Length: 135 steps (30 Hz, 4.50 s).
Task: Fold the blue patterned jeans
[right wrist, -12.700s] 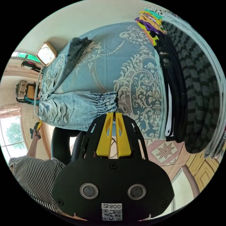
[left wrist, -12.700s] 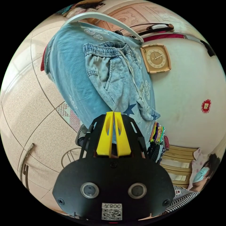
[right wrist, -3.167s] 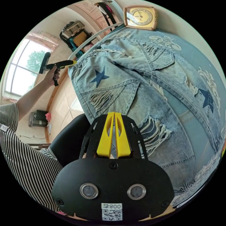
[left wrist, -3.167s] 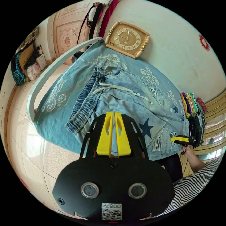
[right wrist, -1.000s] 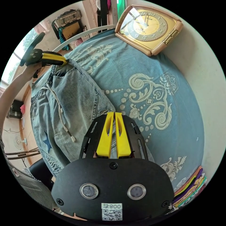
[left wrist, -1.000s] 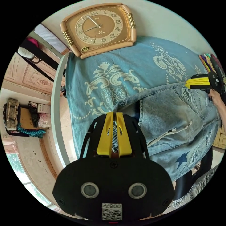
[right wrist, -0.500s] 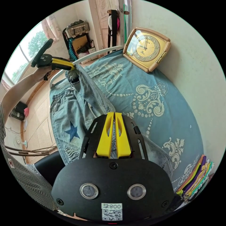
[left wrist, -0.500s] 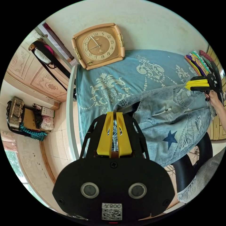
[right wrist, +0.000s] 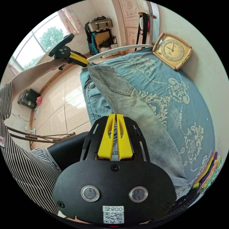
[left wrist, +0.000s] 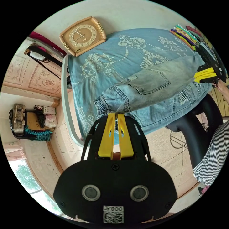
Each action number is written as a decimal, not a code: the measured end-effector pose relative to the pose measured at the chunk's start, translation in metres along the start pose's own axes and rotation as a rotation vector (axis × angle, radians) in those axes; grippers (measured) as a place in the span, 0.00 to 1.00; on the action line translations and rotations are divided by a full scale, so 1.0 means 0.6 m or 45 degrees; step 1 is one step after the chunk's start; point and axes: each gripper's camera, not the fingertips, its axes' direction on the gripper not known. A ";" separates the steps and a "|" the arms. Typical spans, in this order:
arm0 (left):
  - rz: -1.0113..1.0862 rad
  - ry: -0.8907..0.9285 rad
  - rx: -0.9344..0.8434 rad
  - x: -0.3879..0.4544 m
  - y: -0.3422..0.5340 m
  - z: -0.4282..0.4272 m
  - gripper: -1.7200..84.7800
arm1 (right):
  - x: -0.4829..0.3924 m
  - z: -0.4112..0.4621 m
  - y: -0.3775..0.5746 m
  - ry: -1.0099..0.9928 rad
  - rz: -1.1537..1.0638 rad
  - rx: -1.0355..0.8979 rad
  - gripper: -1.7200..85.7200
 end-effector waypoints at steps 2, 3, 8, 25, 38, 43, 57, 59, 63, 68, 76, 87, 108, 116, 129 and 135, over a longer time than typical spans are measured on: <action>0.022 -0.017 -0.041 0.011 0.019 0.018 0.03 | -0.024 0.026 0.013 -0.008 -0.028 -0.041 0.03; 0.033 -0.018 -0.062 0.017 0.031 0.030 0.03 | -0.038 0.042 0.021 -0.026 -0.048 -0.068 0.03; 0.012 0.025 -0.075 0.027 0.074 0.070 0.03 | -0.082 0.105 0.047 -0.011 -0.088 -0.159 0.03; -0.108 0.111 -0.131 0.042 0.212 0.238 0.03 | -0.095 0.264 0.119 -0.118 -0.047 -0.330 0.03; -0.472 0.219 0.061 0.006 0.345 0.286 0.03 | -0.060 0.288 0.197 -0.186 0.008 -0.308 0.03; -0.704 0.455 0.251 -0.004 0.375 0.324 0.02 | -0.039 0.286 0.237 -0.214 0.029 -0.309 0.03; -0.898 0.252 0.153 0.070 0.353 0.447 0.02 | 0.027 0.247 0.364 -0.265 0.095 -0.289 0.04; -0.859 0.214 0.215 0.102 0.347 0.438 0.02 | 0.045 0.236 0.387 -0.318 0.144 -0.255 0.04; -0.671 0.388 0.329 0.199 0.309 0.448 0.02 | 0.093 0.186 0.458 -0.504 0.267 -0.113 0.03; -0.513 0.491 0.149 0.290 0.250 0.524 0.02 | 0.153 0.113 0.563 -0.496 0.427 0.011 0.02; -0.401 0.590 0.258 0.371 0.195 0.530 0.03 | 0.252 0.079 0.744 -0.483 0.720 -0.027 0.02; 0.259 0.672 0.303 0.658 -0.037 0.551 0.11 | 0.458 -0.142 1.135 -0.210 1.475 0.468 0.06; 0.386 0.523 0.051 0.893 -0.255 0.633 0.05 | 0.654 -0.219 1.465 -0.331 2.018 0.522 0.05; 0.318 0.543 0.125 0.908 -0.303 0.605 0.04 | 0.666 -0.268 1.523 -0.391 1.921 0.584 0.03; 0.337 0.536 0.198 0.938 -0.344 0.550 0.04 | 0.597 -0.431 1.579 -0.332 1.551 0.883 0.03; 0.412 0.454 -0.041 0.993 -0.370 0.612 0.04 | 0.556 -0.340 1.660 -0.387 1.745 0.698 0.03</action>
